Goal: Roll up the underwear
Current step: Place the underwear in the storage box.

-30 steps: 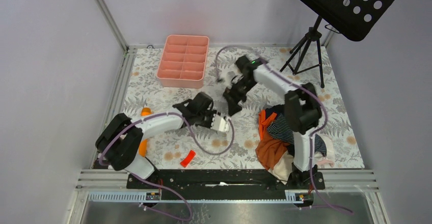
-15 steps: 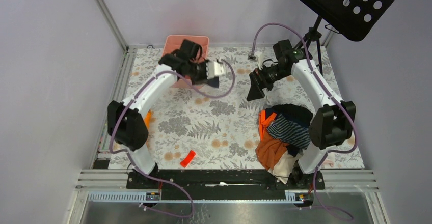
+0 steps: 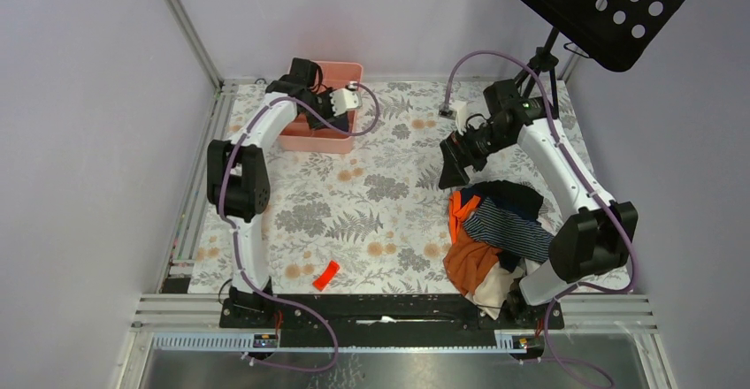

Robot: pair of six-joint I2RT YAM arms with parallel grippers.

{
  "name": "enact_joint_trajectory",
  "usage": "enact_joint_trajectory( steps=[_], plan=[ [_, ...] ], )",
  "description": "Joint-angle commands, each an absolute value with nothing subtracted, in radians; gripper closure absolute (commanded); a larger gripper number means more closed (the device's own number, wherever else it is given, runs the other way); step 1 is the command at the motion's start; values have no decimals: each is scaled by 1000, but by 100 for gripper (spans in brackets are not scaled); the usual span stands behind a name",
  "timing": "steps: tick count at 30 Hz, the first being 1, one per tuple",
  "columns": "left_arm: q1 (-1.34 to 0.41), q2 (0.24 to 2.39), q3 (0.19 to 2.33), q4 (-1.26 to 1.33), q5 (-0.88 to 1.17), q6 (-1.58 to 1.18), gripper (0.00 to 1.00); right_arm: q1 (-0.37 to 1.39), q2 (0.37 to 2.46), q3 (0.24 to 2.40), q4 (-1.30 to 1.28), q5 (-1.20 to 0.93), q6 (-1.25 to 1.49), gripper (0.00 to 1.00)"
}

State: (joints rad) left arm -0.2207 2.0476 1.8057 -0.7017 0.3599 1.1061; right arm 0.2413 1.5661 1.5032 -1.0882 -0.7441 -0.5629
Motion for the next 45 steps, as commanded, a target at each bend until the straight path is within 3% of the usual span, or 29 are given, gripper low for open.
enact_joint_trajectory(
  steps=[1, 17, 38, 45],
  plan=[
    [-198, 2046, 1779, -682, 395, 1162, 100, 242, 1558, 1473, -1120, -724, -552, 1],
    [-195, 2123, 1746, -936, 602, 1136, 100, 241, 1631, 1493, -1119, -737, -561, 1],
    [-280, 2334, 1750, -889, 526, 1150, 100, 242, 1648, 1467, -1119, -742, -553, 1],
    [-307, 2158, 1585, -860, 535, 1233, 100, 241, 1649, 1474, -1123, -743, -560, 1]
  ],
)
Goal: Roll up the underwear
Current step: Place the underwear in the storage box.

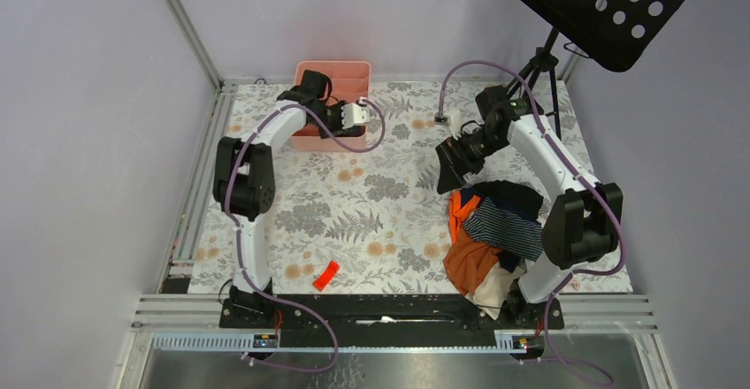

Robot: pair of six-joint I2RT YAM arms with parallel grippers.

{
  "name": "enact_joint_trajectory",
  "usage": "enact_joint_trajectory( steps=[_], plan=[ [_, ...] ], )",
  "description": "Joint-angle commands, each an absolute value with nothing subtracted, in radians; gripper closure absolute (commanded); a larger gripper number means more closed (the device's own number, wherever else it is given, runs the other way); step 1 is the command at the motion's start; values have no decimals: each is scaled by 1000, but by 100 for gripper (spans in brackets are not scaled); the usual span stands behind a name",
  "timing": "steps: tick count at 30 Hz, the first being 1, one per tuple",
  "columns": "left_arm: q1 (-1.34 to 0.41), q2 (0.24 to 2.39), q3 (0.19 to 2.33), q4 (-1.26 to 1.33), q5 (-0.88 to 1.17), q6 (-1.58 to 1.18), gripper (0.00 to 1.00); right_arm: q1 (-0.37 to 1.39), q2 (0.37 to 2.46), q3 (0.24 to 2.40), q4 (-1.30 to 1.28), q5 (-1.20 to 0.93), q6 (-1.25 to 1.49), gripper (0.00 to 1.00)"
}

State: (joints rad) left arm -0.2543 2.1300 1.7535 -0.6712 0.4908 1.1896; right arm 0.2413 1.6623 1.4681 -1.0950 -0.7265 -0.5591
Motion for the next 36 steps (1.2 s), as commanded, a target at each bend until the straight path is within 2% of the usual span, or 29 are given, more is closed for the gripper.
enact_joint_trajectory(
  steps=[1, 9, 16, 23, 32, 36],
  plan=[
    [-315, 2116, 1559, -862, 527, 1243, 100, 241, 1651, 1470, -1123, -745, -561, 1],
    [-334, 1892, 1371, -584, 426, 1055, 100, 241, 1674, 1488, -1123, -754, -562, 1],
    [-334, 1835, 1480, -609, 470, 1018, 100, 241, 1690, 1485, -1125, -777, -561, 1],
    [-339, 2012, 1755, -1102, 587, 1131, 100, 241, 1700, 1485, -1121, -795, -563, 1],
    [-340, 2102, 1775, -1053, 510, 1083, 100, 241, 1692, 1469, -1122, -795, -568, 1],
    [-340, 2178, 1861, -1065, 506, 1062, 100, 242, 1692, 1466, -1122, -798, -566, 1]
  ],
)
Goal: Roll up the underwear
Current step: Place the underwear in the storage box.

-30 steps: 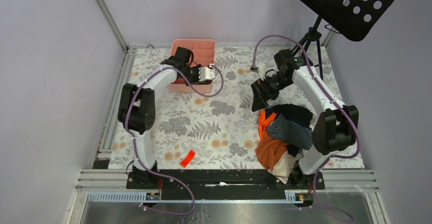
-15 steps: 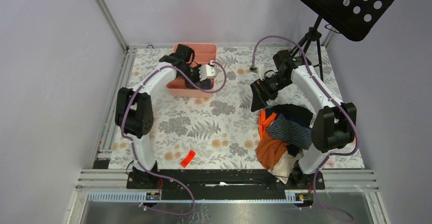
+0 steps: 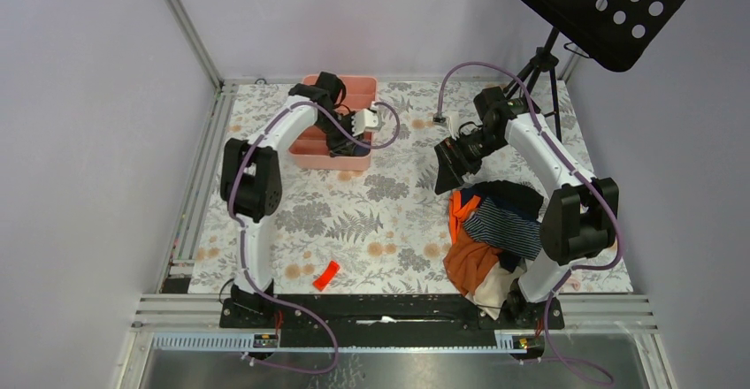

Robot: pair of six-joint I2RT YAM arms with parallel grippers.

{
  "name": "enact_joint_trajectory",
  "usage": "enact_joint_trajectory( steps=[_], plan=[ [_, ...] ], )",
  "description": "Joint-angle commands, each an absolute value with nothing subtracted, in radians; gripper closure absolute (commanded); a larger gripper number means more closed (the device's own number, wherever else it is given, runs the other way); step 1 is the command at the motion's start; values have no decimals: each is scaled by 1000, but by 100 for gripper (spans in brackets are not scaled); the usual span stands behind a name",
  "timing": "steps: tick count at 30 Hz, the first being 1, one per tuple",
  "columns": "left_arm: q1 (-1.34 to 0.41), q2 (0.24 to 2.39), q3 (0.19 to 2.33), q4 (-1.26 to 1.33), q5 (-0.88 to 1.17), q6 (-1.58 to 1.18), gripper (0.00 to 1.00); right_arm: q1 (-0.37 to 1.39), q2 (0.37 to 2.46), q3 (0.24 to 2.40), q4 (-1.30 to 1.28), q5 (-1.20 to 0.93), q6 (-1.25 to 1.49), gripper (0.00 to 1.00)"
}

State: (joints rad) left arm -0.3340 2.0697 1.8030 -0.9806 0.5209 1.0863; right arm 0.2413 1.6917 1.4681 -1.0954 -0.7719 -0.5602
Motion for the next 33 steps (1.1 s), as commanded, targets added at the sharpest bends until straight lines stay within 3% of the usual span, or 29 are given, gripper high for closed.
enact_joint_trajectory(
  steps=[1, 6, 11, 12, 16, 18, 25, 33],
  plan=[
    [-340, 2200, 1900, -1084, 503, 1063, 100, 241, 1693, 1466, -1122, -798, -567, 1],
    [-339, 2327, 2104, -1181, 466, 1098, 100, 241, 1698, 1460, -1123, -807, -566, 1],
    [-341, 2386, 2152, -1288, 484, 1148, 100, 241, 1700, 1453, -1133, -808, -572, 1],
    [-341, 2390, 2136, -1288, 487, 1138, 98, 241, 1699, 1453, -1130, -807, -572, 1],
    [-331, 2318, 1981, -1164, 511, 1071, 71, 241, 1691, 1451, -1125, -805, -573, 1],
    [-329, 2260, 1907, -1091, 516, 1059, 61, 241, 1685, 1455, -1126, -798, -573, 1],
    [-322, 2230, 2001, -1178, 513, 1062, 49, 240, 1671, 1469, -1126, -779, -575, 0],
    [-313, 2211, 2003, -1177, 508, 1036, 45, 241, 1660, 1486, -1127, -760, -576, 0]
  ],
)
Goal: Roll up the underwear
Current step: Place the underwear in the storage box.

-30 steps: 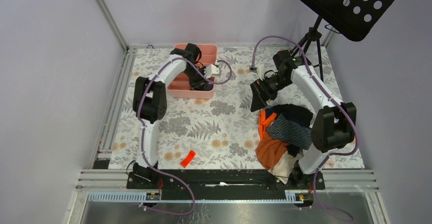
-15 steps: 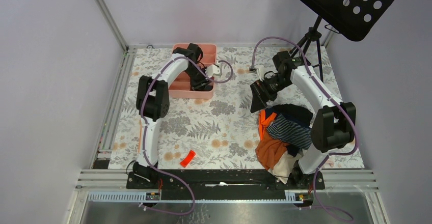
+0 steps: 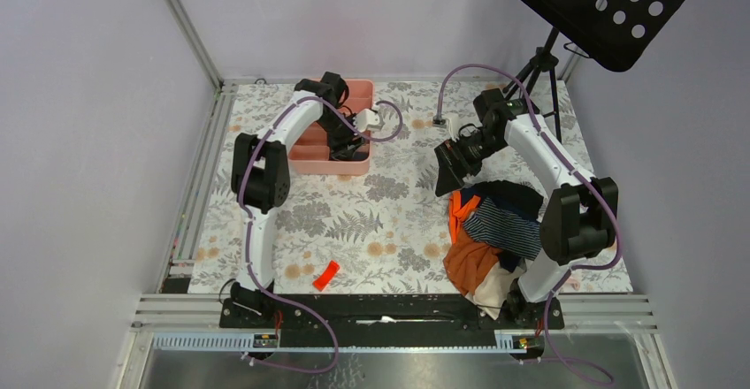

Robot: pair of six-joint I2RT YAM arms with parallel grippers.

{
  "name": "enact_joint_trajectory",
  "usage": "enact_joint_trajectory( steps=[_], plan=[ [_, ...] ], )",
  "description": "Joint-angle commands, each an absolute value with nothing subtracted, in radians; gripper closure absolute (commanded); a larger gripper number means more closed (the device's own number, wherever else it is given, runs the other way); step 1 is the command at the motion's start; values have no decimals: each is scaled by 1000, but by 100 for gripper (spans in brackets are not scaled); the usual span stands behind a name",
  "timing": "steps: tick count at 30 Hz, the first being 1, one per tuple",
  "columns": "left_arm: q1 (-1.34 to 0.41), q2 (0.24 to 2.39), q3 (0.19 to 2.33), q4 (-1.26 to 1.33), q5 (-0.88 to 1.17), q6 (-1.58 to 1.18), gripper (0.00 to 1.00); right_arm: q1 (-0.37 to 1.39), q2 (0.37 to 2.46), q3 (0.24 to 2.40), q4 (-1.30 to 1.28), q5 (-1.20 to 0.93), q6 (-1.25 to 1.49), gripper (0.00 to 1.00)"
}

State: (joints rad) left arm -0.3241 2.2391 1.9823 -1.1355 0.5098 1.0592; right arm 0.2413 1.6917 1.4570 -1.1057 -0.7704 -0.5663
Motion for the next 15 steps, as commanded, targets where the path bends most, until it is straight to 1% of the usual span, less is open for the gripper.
enact_joint_trajectory(
  steps=[1, 6, 10, 12, 15],
  plan=[
    [-313, 2206, 2013, -1176, 509, 1026, 45, 241, 1654, 1489, -1127, -753, -575, 0],
    [-314, 2142, 2111, -1176, 540, 938, 43, 231, 1551, 1481, -1072, -654, -567, 0],
    [-333, 2036, 2145, -1118, 537, 793, 37, 223, 1447, 1398, -1006, -515, -517, 1],
    [-351, 1960, 2086, -1070, 542, 738, 35, 215, 1430, 1365, -1020, -462, -490, 1],
    [-390, 1818, 1895, -952, 546, 668, 35, 191, 1361, 1269, -1040, -387, -493, 0]
  ],
)
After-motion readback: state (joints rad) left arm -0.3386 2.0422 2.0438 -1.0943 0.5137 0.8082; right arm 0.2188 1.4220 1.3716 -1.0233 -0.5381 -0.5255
